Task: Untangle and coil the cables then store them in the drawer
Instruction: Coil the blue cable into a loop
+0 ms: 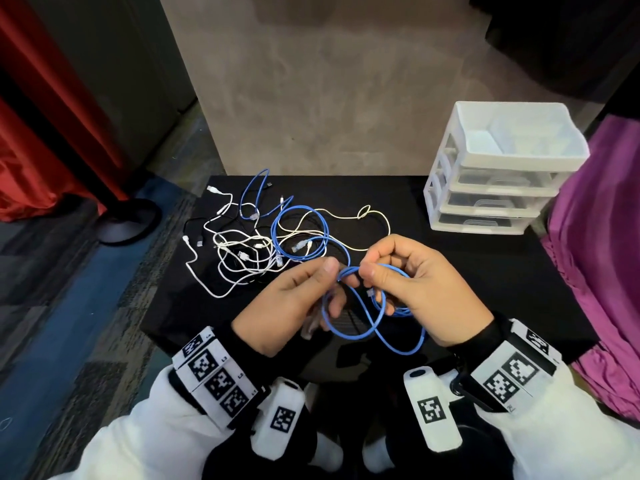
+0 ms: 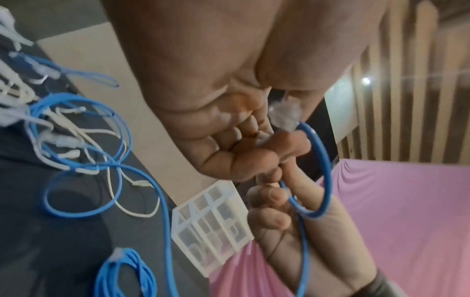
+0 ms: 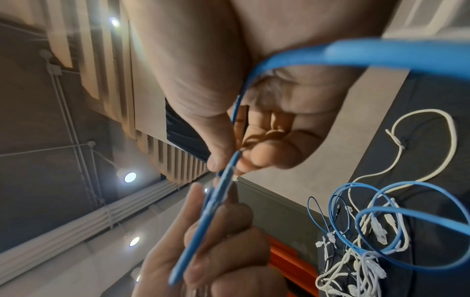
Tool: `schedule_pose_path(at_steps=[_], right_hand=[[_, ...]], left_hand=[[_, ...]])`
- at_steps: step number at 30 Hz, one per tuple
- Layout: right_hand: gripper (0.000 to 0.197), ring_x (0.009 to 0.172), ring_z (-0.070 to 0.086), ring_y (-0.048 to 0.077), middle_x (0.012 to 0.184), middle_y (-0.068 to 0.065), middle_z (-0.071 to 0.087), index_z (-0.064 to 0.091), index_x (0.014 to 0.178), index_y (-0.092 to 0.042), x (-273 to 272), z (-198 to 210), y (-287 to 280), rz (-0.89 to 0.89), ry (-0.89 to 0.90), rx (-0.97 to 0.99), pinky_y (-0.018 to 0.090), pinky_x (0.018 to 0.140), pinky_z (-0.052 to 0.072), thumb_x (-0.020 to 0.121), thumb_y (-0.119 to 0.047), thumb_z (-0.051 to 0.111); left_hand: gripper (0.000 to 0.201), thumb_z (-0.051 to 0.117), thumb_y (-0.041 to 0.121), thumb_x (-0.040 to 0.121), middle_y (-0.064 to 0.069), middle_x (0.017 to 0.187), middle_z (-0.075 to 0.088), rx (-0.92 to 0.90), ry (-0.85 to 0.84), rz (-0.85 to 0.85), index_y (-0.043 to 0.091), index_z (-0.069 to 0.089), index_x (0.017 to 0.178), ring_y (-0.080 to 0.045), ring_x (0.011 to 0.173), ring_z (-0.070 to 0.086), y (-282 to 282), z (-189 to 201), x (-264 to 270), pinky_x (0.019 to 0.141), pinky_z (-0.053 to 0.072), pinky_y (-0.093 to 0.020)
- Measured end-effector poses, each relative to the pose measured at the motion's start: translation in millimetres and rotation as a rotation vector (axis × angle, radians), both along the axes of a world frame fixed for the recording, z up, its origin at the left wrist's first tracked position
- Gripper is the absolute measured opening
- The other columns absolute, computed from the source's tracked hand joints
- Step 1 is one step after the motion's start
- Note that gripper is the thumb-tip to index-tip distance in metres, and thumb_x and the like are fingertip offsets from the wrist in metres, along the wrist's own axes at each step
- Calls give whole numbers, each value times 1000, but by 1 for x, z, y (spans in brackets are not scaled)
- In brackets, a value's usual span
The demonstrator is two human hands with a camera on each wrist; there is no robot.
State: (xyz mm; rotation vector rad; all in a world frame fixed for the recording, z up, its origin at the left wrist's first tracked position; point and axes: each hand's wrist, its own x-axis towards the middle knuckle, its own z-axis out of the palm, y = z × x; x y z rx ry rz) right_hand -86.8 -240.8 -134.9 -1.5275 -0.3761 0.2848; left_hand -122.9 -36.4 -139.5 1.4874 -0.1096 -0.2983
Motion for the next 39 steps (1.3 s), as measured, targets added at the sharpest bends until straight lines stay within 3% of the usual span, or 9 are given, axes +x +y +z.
schedule_pose_path(at_steps=[2, 8, 15, 19, 22, 26, 29, 33, 39], right_hand=[[5, 61, 50, 30, 76, 17, 67, 67, 92, -7, 0, -1, 0, 17, -5, 3, 32, 53, 46, 96, -6, 70], [4, 65, 54, 22, 73, 10, 67, 68, 91, -7, 0, -4, 0, 19, -7, -5, 37, 62, 46, 95, -6, 71], [11, 65, 57, 19, 78, 17, 65, 76, 96, -14, 2, -14, -1, -20, -19, 2, 27, 52, 48, 99, -13, 66], [21, 48, 39, 17, 62, 4, 51, 76, 97, -13, 4, -36, -1, -164, 72, 44, 27, 42, 30, 103, -23, 59], [26, 47, 32, 15, 58, 5, 40, 71, 93, -7, 0, -54, 1, -170, 156, 69, 25, 43, 26, 94, -32, 67], [29, 58, 47, 17, 65, 2, 54, 68, 108, -9, -16, -67, 13, 16, 106, -39, 26, 60, 43, 107, -32, 51], [26, 69, 56, 13, 74, 1, 60, 63, 126, -9, -28, -66, 20, 218, 157, -87, 24, 70, 50, 111, -19, 44], [26, 74, 61, 11, 80, 5, 62, 62, 131, -13, -35, -43, 19, 348, 68, -238, 23, 74, 54, 108, -8, 50], [19, 62, 58, 22, 67, 2, 63, 69, 91, -22, -35, 0, 14, 222, -304, -426, 44, 65, 51, 105, -30, 59]], left_hand=[[34, 50, 41, 98, -4, 65, 53, -100, 121, 2, 11, 66, 93, -15, 46, 43, -2, 1, 0, 54, 17, -39], [21, 50, 24, 100, -12, 93, 71, -396, 363, -76, 9, 58, 88, -14, 61, 61, -9, 7, -5, 58, 57, -28], [23, 40, 26, 107, -2, 74, 47, -488, 402, -150, 11, 54, 98, -6, 49, 35, -2, 10, -1, 53, 39, -21], [23, 38, 31, 106, 5, 77, 49, -608, 389, -41, 18, 51, 92, -2, 46, 34, 14, 22, 6, 50, 38, -18], [27, 37, 33, 105, -1, 106, 71, -713, 302, 56, 18, 53, 90, -2, 49, 46, 22, 35, 6, 56, 50, -18], [33, 30, 33, 109, -12, 147, 56, -859, 179, 93, 15, 50, 91, -8, 93, 73, 22, 38, 10, 82, 60, -25], [33, 30, 30, 110, -17, 147, 55, -755, 48, 244, 12, 52, 94, -27, 122, 66, 22, 36, 19, 89, 59, -37], [24, 33, 24, 110, -20, 140, 60, -504, -81, 398, 10, 51, 103, -41, 124, 62, 17, 29, 21, 87, 60, -52], [18, 34, 21, 110, -6, 139, 62, -60, -117, 360, 8, 46, 103, -28, 119, 67, 5, 17, 14, 81, 61, -49]])
